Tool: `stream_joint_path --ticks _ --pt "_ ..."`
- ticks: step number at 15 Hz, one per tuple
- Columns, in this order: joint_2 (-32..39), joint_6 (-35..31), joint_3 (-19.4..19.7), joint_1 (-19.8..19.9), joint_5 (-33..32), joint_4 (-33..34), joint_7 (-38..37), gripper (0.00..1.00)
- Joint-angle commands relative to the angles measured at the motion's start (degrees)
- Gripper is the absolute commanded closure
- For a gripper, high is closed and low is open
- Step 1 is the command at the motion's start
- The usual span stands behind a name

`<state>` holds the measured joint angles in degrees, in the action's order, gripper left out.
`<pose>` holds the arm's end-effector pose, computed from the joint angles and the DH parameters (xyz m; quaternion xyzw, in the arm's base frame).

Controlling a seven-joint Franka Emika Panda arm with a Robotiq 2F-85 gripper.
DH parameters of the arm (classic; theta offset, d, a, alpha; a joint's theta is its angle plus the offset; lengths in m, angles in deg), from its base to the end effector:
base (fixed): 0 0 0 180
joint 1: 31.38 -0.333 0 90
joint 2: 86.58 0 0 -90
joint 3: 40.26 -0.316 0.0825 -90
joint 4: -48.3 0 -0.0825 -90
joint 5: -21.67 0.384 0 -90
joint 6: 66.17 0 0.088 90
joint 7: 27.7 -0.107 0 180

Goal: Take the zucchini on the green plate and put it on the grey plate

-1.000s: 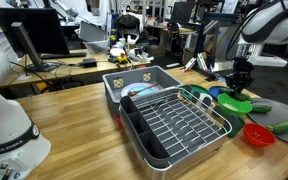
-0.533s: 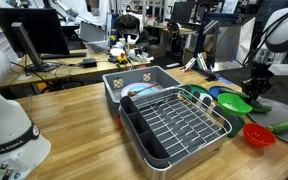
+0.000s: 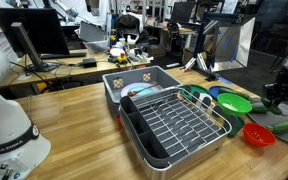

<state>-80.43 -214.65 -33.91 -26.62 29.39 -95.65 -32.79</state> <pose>0.4543 -0.0927 0.2374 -0.9798 0.1977 0.0119 0.0291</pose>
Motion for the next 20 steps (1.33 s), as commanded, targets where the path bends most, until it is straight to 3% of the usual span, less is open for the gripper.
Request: stream_joint_path --ticks 1,7,8,11,15,20 --pt "-0.05 -0.19 -0.22 0.5 0.26 -0.08 -0.39 0.73" --pt "-0.05 -0.38 -0.42 0.25 0.52 -0.09 -1.5 0.73" --pt "0.25 0.36 -0.42 0.48 1.43 0.39 -1.35 0.93" --pt "0.81 -0.11 0.08 1.43 4.56 0.87 -2.21 0.93" --pt "2.14 -0.6 1.13 3.76 15.14 2.01 -3.8 0.93" --pt "6.95 -2.19 4.06 5.72 17.73 2.95 -12.82 0.93"
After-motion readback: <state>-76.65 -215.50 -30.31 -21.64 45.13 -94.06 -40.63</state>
